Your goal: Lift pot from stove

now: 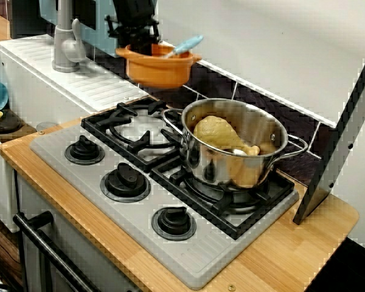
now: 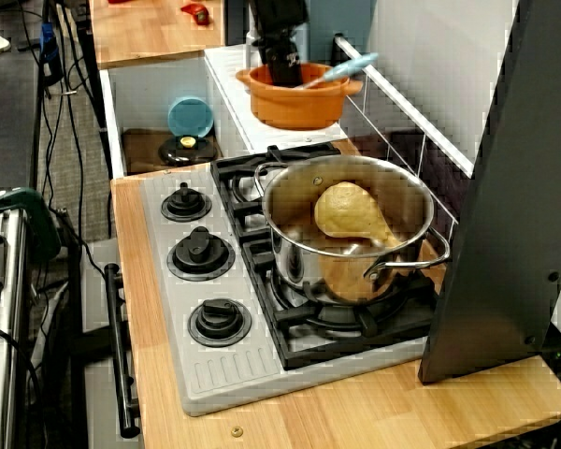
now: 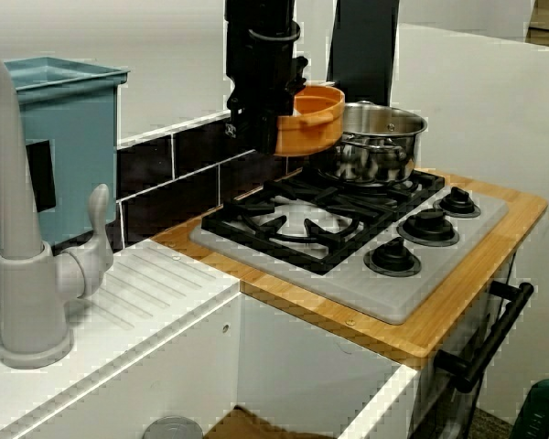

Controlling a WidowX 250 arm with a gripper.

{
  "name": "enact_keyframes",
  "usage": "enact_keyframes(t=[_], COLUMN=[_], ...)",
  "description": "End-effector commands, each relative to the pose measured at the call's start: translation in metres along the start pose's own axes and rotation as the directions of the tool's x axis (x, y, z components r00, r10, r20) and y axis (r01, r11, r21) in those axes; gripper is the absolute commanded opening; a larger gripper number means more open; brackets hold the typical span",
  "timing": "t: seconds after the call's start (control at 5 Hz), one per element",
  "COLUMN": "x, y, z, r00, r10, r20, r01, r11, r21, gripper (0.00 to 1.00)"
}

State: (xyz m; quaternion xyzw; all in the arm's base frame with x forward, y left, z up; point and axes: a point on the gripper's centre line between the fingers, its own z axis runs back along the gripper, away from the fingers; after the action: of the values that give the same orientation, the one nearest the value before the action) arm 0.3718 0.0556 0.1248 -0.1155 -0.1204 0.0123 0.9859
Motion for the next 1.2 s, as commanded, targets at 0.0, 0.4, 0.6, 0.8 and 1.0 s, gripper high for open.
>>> enact_keyframes(t=[0.0, 0.4, 0.6, 0.8, 1.0], x=[0.019, 0.022, 0.022, 0.022, 0.023], y=[-0.009, -0.024, -0.029, -0.035, -0.039], z=[0.042, 0.054, 0.058, 0.065, 0.071], r00=[0.995, 0.992, 0.991, 0.989, 0.988], r10=[-0.014, -0.029, -0.037, -0.041, -0.041], r20=[0.101, 0.122, 0.13, 0.14, 0.147], r01=[0.015, 0.035, 0.043, 0.05, 0.053], r11=[1.0, 0.999, 0.998, 0.997, 0.996], r21=[-0.013, -0.041, -0.05, -0.065, -0.076], gripper=[0.0, 0.0, 0.0, 0.0, 0.0])
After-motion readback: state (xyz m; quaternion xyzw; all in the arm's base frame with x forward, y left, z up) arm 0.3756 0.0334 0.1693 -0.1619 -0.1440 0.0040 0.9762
